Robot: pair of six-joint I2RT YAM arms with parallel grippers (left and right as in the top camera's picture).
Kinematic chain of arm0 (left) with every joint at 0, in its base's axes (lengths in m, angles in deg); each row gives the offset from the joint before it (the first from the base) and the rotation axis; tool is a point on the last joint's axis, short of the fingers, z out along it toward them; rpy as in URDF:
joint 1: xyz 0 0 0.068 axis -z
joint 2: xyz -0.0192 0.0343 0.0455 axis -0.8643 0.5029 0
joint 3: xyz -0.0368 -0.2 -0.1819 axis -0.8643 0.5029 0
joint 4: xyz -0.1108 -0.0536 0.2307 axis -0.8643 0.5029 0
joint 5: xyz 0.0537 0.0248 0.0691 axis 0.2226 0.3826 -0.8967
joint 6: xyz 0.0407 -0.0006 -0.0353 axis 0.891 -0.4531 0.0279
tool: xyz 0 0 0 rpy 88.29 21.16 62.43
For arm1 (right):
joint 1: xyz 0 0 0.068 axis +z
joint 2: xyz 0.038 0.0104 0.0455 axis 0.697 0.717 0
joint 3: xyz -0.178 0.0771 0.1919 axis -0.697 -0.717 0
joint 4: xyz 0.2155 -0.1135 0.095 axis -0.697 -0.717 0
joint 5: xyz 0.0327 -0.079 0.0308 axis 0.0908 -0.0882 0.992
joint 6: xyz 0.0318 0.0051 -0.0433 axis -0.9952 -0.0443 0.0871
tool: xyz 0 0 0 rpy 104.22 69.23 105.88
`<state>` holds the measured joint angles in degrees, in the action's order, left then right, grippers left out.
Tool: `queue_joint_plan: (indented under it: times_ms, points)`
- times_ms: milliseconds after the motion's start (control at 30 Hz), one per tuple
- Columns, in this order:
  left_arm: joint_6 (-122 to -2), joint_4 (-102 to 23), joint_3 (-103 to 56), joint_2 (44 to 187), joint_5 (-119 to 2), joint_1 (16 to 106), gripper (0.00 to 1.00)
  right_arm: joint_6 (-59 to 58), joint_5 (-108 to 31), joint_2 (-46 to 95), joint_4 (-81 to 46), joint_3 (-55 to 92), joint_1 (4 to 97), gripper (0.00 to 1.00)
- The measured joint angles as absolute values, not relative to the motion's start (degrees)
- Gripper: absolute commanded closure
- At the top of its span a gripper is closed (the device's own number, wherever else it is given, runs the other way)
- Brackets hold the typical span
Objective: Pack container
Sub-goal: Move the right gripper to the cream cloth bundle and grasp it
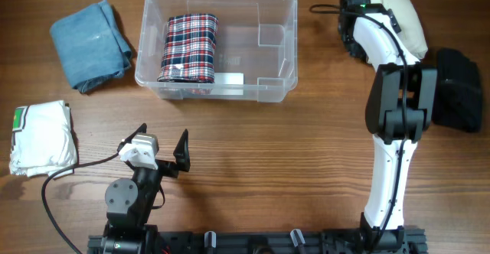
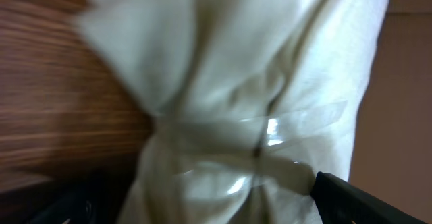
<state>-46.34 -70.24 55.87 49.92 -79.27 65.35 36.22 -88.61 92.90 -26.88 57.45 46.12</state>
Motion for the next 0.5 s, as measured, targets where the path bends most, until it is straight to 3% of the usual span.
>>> queue_joint_plan:
  times_ms: [100, 167, 200, 267, 367, 433, 500]
  points:
    - [-46.34, -70.24, 55.87, 49.92, -79.27, 65.35, 0.0, 36.22, -88.59, 92.99, -25.81, 57.45, 44.55, 0.01]
    - [-46.34, -70.24, 55.87, 49.92, -79.27, 65.35, 0.0, 36.22, -87.65, 92.99, -25.7, 57.45, 44.03, 0.08]
    - [-46.34, -70.24, 55.87, 49.92, -79.27, 65.35, 0.0, 36.22, -87.02, 92.99, -25.62, 57.45, 43.85, 0.22]
    - [-46.34, -70.24, 55.87, 49.92, -79.27, 65.35, 0.0, 36.02, -85.42, 92.99, -25.57, 57.45, 43.85, 0.39]
    - [-46.34, -70.24, 55.87, 49.92, -79.27, 65.35, 0.0, 34.86, -84.88, 92.99, -25.4, 57.45, 43.74, 0.5]
    - [-46.31, -70.24, 55.87, 49.92, -79.25, 65.35, 0.0, 33.9, -84.88, 92.99, -25.38, 57.45, 43.74, 0.69]
    - [-46.34, -70.24, 55.87, 49.92, -79.27, 65.35, 0.0, 32.02, -85.1, 92.99, -25.46, 57.52, 43.76, 0.72]
